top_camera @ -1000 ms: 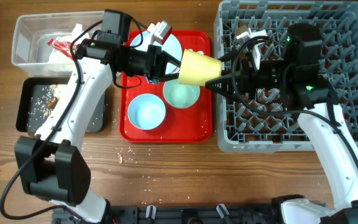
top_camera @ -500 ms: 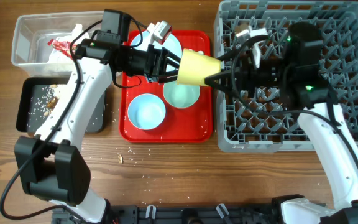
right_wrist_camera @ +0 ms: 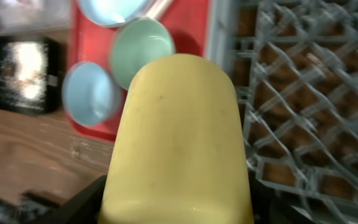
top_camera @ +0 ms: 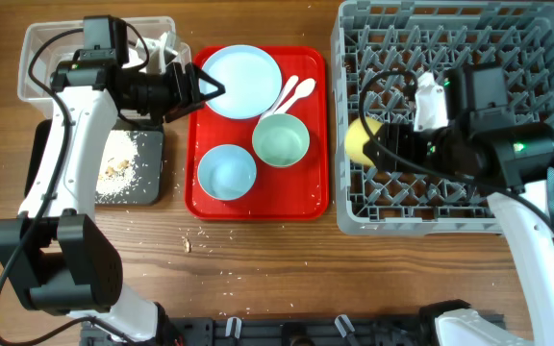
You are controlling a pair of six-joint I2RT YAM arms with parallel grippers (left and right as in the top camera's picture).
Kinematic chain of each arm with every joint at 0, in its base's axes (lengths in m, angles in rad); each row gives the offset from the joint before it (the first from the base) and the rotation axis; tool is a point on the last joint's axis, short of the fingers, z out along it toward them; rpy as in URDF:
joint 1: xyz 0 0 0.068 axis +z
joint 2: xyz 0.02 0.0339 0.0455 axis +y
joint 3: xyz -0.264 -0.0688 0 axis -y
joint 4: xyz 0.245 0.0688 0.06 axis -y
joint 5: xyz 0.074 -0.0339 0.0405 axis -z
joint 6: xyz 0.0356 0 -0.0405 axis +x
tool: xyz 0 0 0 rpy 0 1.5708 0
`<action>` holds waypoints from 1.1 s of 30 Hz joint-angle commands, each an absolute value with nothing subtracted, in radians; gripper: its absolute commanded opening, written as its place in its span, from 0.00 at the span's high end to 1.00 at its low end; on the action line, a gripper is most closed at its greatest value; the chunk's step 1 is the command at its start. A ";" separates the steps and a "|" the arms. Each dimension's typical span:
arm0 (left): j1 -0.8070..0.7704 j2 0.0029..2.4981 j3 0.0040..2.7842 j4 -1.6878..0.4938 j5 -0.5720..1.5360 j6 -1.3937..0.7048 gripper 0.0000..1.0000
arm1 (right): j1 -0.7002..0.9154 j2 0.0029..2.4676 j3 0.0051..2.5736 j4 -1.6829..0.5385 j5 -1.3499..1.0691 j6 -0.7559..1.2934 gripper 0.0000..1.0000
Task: Sort waste into correct bins and load items into the dishwasher rack
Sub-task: 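Place the yellow cup in the dish rack with the right gripper, then grasp the mint-green bowl with the right gripper and place it in the rack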
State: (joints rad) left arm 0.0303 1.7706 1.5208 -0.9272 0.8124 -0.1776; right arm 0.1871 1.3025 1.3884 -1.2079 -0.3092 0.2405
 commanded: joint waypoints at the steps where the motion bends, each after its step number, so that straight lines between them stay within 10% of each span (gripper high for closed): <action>1: 0.030 1.761 1.532 -0.960 0.635 -0.171 0.33 | 0.235 1.342 1.408 -1.298 -0.124 0.322 0.50; 13: 0.030 1.761 1.531 -0.979 0.607 -0.171 0.32 | 0.241 1.638 1.406 -1.393 -0.105 0.287 0.49; 21: 0.030 1.761 1.531 -0.985 0.607 -0.171 0.32 | 0.242 1.708 1.405 -1.371 -0.105 0.262 0.00; 33: 0.031 1.719 1.589 -1.031 0.405 -0.164 0.33 | 0.357 1.663 1.634 -1.118 -0.185 0.185 0.04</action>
